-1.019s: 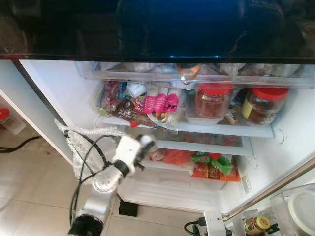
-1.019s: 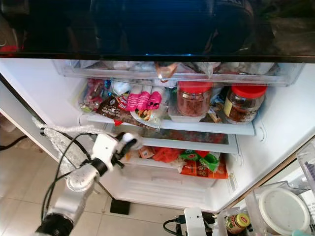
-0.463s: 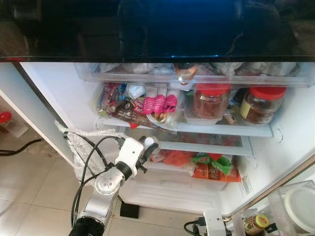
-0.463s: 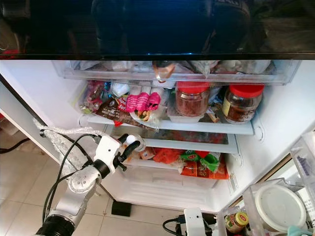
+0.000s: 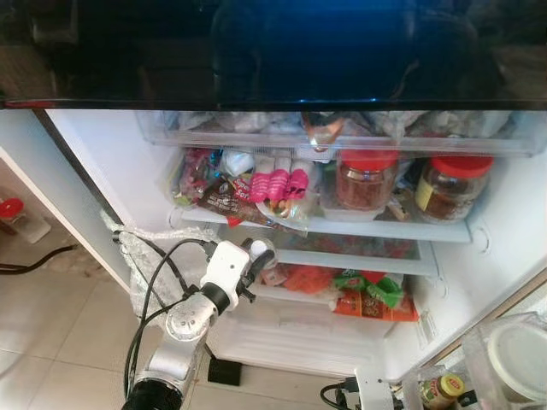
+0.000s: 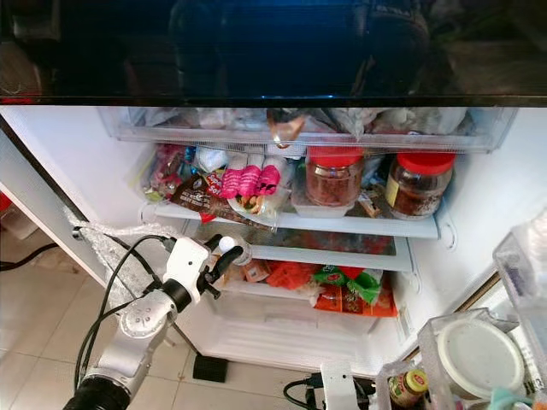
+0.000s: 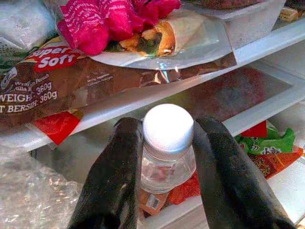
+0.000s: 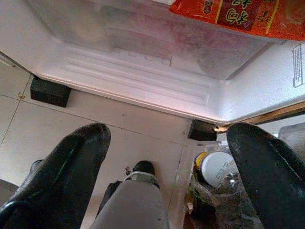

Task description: Restocking fridge

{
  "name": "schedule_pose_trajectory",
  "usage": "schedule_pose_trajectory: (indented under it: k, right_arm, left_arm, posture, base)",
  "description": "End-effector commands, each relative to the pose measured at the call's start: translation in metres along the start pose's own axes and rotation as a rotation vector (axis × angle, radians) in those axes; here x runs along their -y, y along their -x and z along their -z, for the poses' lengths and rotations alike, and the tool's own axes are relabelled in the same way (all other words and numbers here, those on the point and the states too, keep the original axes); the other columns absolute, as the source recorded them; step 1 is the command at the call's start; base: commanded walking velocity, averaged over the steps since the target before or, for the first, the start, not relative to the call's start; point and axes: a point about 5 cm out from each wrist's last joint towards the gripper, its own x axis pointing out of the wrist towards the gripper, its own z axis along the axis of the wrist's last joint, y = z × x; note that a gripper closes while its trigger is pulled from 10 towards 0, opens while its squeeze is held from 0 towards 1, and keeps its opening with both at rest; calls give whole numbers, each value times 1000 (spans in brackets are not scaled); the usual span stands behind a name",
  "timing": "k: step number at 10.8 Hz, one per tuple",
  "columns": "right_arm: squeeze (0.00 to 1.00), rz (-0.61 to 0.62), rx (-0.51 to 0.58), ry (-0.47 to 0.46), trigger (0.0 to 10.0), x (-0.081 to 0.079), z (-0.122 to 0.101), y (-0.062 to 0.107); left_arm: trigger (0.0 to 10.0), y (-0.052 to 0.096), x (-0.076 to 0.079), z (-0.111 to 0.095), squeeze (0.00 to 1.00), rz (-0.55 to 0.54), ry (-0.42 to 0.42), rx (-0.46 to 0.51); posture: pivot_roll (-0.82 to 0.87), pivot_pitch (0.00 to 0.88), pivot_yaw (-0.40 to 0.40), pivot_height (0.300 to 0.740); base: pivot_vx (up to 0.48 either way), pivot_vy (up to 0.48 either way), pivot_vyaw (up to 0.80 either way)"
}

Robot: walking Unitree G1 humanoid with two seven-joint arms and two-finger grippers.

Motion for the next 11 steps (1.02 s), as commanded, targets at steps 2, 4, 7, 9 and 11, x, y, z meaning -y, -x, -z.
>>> schedule_pose_trajectory:
  k: [2, 4, 7, 9, 11]
  right_arm:
    - [0, -11, 0, 7, 10000, -3, 2, 1]
    - [0, -8, -2, 6, 10000, -1, 2, 1]
    - [0, -3, -3, 1, 10000, -2, 2, 1]
    - [0, -7, -4, -1, 10000, -2, 2, 1]
    - [0, -8, -4, -1, 10000, -2, 2, 1]
  left_arm:
    - [10000, 2, -4, 0, 0, -25, -7, -4]
    - [10000, 2, -5, -1, 0, -28, -7, -4]
    - [10000, 1, -6, -1, 0, -34, -9, -6]
    - [10000, 2, -7, -1, 0, -36, -10, -7]
    - [10000, 2, -7, -1, 0, -37, -9, -10]
  posture:
    - [-144, 56, 49, 740]
    - [-145, 70, 50, 740]
    - [-145, 79, 52, 740]
    - [-142, 84, 51, 740]
    - [-143, 86, 50, 740]
  base:
    - [0, 0, 0]
    - [0, 0, 0]
    - [0, 0, 0]
    - [0, 0, 0]
    - [0, 0, 0]
